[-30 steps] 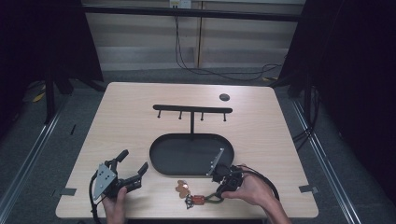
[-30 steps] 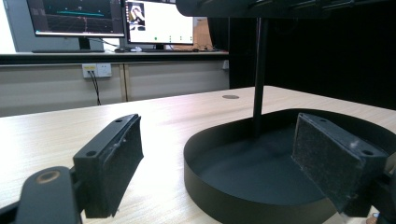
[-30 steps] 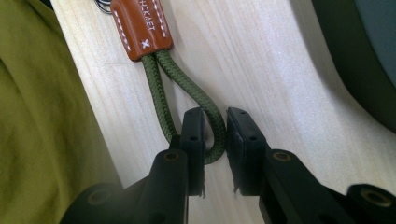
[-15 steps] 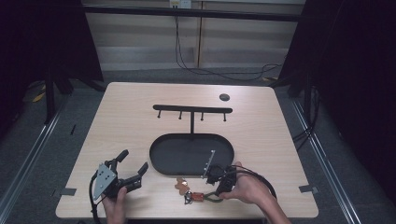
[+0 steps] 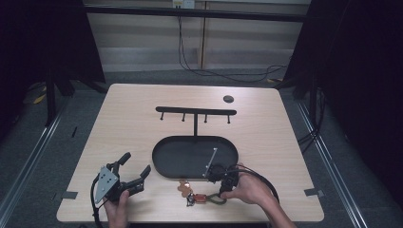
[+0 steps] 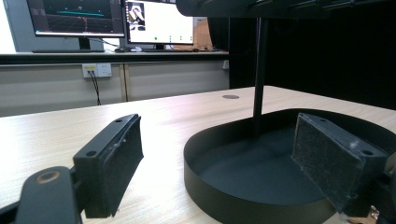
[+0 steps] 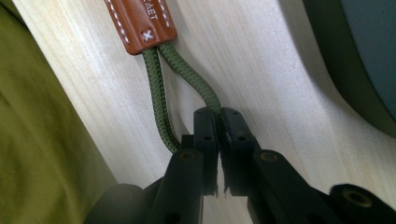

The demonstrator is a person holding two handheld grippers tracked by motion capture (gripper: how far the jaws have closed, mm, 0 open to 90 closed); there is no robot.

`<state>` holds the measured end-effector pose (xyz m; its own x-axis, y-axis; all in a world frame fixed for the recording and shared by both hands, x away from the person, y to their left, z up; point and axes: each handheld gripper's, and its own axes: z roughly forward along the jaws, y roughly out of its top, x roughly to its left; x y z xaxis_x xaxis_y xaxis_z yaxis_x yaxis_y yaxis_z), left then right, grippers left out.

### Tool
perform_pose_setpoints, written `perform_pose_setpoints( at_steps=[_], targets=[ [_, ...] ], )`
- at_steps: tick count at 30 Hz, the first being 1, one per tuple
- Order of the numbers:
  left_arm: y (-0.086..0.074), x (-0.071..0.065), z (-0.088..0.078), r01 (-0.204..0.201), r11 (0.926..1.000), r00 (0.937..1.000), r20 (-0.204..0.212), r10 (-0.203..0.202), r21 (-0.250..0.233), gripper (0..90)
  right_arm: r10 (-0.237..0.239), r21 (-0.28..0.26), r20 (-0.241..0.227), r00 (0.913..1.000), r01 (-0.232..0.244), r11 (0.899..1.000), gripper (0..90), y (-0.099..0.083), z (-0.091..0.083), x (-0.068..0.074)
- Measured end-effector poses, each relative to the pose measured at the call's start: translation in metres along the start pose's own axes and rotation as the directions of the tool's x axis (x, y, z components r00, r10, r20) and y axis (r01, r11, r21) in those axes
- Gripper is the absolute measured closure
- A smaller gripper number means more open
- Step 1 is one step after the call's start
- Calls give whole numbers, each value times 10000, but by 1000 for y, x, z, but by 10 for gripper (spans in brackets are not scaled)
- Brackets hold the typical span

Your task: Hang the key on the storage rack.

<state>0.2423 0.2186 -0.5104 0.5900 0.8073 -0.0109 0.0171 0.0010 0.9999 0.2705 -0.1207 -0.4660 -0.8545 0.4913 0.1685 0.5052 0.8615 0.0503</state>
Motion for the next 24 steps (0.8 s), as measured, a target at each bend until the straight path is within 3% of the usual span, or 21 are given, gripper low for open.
perform_pose_setpoints(
  at_steps=[2,8,24],
  targets=[
    [0,0,0,-1,10000,10000,-1,1,0,158,216,-120,-379,9990,-220,9997,857,-1,0,-5],
    [0,0,0,-1,10000,10000,4,1,0,158,225,-500,-969,9950,-275,9984,857,-1,-7,-8],
    [0,0,0,0,10000,10000,23,0,-1,158,-394,-731,-1228,9917,306,9969,859,15,-57,-4]
  ],
)
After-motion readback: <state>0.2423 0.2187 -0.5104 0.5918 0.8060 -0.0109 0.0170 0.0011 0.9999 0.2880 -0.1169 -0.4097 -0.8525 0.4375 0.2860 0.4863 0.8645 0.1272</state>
